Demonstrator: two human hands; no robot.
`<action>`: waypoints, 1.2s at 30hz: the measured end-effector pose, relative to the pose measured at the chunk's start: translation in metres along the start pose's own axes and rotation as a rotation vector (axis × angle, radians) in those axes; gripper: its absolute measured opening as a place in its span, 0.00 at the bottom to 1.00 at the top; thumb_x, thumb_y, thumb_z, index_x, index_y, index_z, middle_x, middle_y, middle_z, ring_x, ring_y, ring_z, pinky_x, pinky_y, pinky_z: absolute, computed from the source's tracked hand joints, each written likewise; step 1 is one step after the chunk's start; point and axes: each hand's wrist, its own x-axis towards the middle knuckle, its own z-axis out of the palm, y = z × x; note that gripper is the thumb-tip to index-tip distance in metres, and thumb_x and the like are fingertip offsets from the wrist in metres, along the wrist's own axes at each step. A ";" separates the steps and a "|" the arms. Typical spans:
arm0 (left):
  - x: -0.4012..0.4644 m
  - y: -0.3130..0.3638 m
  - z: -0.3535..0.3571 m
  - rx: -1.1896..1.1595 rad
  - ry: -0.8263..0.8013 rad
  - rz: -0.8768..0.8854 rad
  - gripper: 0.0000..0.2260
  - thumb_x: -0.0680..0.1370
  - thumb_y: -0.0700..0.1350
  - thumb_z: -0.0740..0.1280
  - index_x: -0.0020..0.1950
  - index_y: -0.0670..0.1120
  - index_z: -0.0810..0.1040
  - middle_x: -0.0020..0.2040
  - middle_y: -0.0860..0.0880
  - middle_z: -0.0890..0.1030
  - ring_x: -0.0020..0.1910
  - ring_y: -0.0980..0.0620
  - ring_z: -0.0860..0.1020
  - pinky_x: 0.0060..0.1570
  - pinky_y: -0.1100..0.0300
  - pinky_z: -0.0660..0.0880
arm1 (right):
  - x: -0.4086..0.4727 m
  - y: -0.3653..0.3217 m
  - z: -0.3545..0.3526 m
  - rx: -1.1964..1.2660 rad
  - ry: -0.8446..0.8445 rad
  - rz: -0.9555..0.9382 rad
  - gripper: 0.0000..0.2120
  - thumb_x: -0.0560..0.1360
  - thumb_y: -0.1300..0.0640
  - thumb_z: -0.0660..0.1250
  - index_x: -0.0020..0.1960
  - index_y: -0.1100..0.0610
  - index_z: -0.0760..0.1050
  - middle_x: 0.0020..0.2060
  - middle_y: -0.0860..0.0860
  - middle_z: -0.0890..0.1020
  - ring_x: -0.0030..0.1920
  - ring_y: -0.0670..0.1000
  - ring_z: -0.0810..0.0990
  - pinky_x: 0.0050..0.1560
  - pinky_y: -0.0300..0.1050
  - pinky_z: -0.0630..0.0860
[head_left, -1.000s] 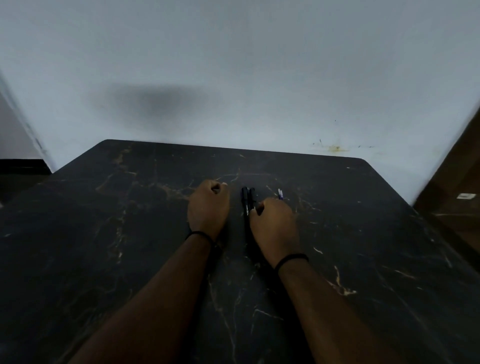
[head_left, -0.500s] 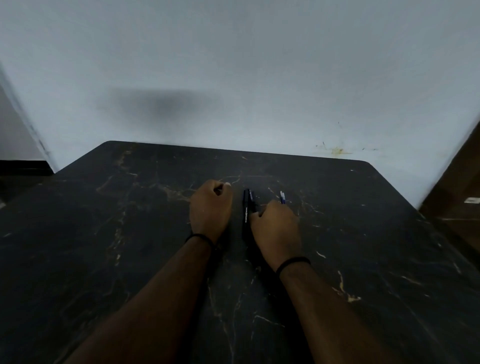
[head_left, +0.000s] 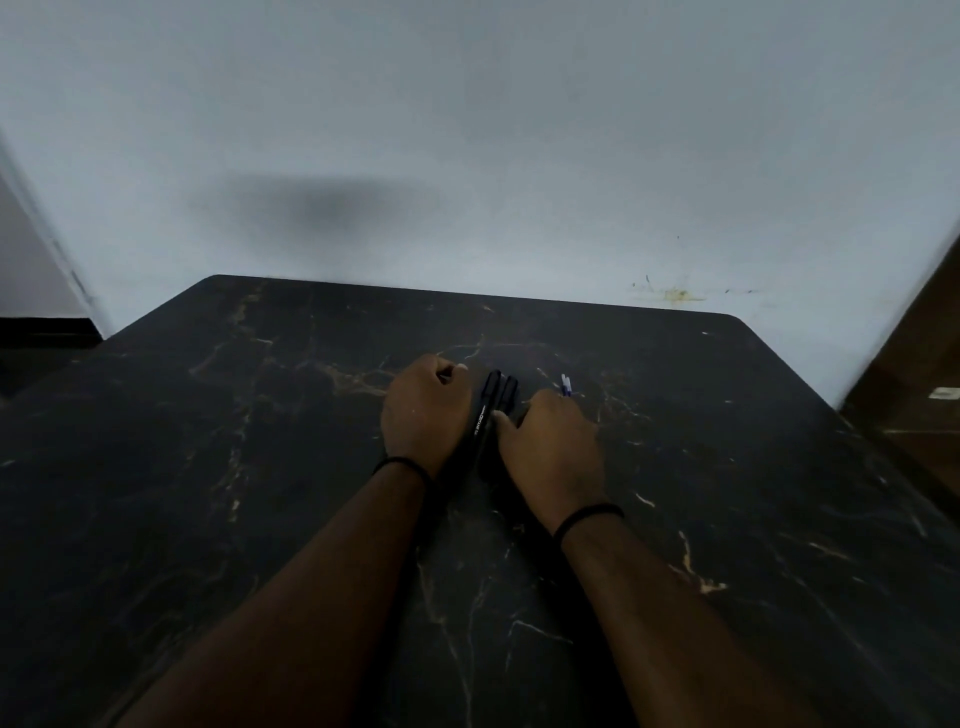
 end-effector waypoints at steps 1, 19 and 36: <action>0.000 0.000 0.000 -0.004 -0.002 0.002 0.09 0.80 0.51 0.63 0.44 0.49 0.79 0.36 0.54 0.78 0.35 0.58 0.75 0.31 0.62 0.64 | 0.000 -0.001 0.000 0.001 -0.006 0.006 0.17 0.78 0.44 0.66 0.48 0.59 0.77 0.44 0.56 0.82 0.44 0.57 0.83 0.46 0.53 0.83; -0.004 0.009 -0.006 -0.321 0.051 0.061 0.24 0.84 0.54 0.57 0.42 0.36 0.77 0.36 0.37 0.77 0.33 0.50 0.72 0.37 0.53 0.70 | -0.001 -0.006 -0.013 0.079 0.223 -0.153 0.08 0.76 0.52 0.62 0.44 0.57 0.71 0.37 0.51 0.75 0.34 0.49 0.74 0.30 0.44 0.69; -0.011 0.016 -0.005 -0.418 -0.023 0.205 0.21 0.83 0.45 0.57 0.29 0.49 0.63 0.27 0.50 0.65 0.28 0.54 0.63 0.32 0.51 0.62 | -0.003 -0.002 -0.004 0.125 0.025 -0.455 0.08 0.83 0.55 0.57 0.52 0.56 0.73 0.44 0.50 0.77 0.43 0.50 0.75 0.42 0.44 0.68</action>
